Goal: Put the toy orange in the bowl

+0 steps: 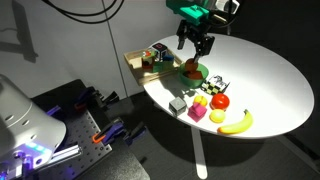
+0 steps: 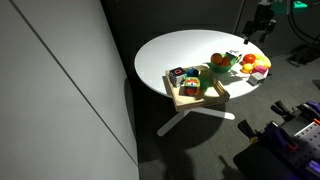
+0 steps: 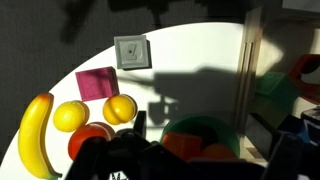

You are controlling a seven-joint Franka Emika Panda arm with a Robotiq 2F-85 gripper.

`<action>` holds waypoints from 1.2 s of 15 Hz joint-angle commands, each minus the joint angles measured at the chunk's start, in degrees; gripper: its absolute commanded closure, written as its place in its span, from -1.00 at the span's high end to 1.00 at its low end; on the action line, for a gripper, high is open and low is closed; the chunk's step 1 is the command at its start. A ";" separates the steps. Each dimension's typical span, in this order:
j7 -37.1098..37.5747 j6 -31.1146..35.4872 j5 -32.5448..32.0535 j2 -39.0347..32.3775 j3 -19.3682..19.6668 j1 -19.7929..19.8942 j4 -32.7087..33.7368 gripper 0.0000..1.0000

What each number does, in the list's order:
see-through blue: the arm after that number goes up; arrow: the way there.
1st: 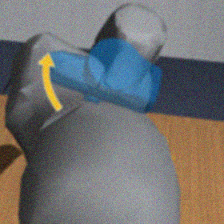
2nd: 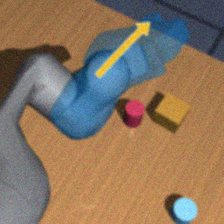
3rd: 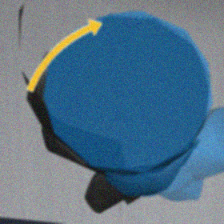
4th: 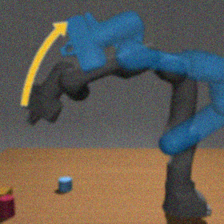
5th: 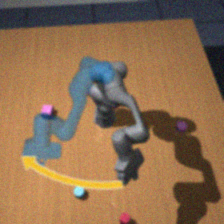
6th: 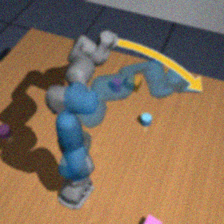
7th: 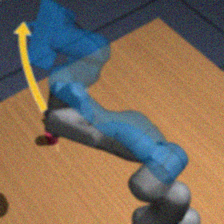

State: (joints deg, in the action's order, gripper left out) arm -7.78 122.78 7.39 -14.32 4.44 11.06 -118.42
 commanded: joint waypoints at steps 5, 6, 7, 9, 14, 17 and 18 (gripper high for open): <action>6.88 -1.92 -6.87 7.74 0.61 -4.12 -5.25 1.00; 8.10 -1.56 -7.93 8.48 0.47 -4.71 -5.86 1.00; 8.94 -1.50 -8.68 9.07 0.36 -5.13 -6.30 1.00; 9.89 -1.34 -9.64 10.48 0.01 -5.99 -7.34 1.00; 9.72 0.24 -10.23 14.65 -1.04 -7.74 -11.12 1.00; 9.52 2.68 -10.79 17.43 -1.74 -8.24 -13.96 1.00; 9.51 3.36 -10.89 18.21 -1.90 -8.33 -14.74 1.00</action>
State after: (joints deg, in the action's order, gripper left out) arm 0.57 123.58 -1.84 -0.29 2.92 3.26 -129.27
